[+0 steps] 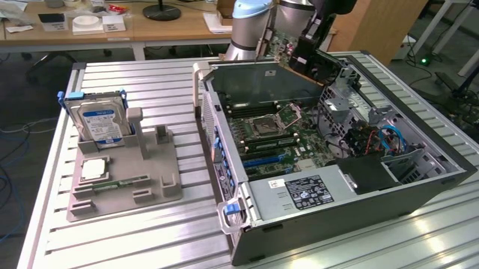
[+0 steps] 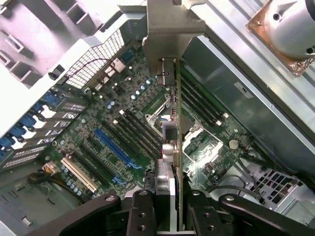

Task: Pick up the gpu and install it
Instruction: 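Insert the gpu into the slot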

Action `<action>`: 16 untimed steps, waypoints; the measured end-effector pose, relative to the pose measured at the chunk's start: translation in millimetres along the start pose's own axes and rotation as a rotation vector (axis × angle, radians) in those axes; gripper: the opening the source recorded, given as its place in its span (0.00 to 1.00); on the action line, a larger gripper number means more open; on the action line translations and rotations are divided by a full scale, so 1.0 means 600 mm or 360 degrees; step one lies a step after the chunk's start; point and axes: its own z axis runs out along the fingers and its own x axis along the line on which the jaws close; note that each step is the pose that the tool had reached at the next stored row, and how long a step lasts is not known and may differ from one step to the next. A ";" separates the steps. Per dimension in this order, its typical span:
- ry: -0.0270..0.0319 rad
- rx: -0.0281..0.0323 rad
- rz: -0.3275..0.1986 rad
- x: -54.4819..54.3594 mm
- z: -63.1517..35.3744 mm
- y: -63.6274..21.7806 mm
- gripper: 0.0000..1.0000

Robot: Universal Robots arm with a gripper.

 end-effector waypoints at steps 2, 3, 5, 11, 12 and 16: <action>0.00017 -0.00006 -0.0026 0.000 0.000 0.000 0.28; 0.00029 -0.00010 -0.0039 0.000 0.000 0.000 0.28; 0.00050 -0.00015 -0.0067 0.000 0.000 0.000 0.28; 0.00003 0.00098 -0.0167 0.000 0.001 0.000 0.28; -0.00058 0.00166 -0.0182 0.000 0.001 0.000 0.28; -0.00258 0.00413 -0.0248 0.000 0.002 0.000 0.28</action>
